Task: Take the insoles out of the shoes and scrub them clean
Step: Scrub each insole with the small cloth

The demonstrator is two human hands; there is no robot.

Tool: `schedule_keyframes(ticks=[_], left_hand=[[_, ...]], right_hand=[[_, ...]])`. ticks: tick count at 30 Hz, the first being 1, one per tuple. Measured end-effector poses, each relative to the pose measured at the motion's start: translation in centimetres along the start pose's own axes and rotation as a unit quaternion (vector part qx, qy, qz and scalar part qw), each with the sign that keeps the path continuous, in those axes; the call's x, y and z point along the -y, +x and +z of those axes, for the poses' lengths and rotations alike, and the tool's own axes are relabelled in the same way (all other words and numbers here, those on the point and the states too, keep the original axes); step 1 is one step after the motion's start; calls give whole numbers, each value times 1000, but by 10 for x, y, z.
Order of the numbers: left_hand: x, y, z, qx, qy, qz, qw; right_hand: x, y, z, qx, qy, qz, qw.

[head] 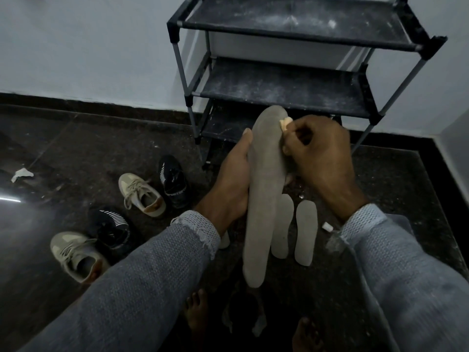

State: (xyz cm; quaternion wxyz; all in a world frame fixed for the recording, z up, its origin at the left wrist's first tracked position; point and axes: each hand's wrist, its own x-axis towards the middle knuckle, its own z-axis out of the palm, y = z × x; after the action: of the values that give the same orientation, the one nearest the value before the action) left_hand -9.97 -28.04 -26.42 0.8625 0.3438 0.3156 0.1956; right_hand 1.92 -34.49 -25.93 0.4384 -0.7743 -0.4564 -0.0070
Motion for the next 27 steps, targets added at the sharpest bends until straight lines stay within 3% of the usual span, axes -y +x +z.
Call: schedule_keyframes(ticks=[8, 14, 20, 27], left_hand=[[1, 2, -4, 9, 5, 15, 1000], [4, 1, -1, 15, 13, -9, 1000], [4, 2, -3, 9, -10, 18, 1000], [9, 1, 1, 27, 22, -24, 999]], right_hand=[[25, -15, 11, 65, 46, -59, 995], [0, -1, -1, -19, 32, 17, 999], [27, -16, 15, 55, 41, -53, 996], [-1, 1, -4, -15, 58, 43, 997]])
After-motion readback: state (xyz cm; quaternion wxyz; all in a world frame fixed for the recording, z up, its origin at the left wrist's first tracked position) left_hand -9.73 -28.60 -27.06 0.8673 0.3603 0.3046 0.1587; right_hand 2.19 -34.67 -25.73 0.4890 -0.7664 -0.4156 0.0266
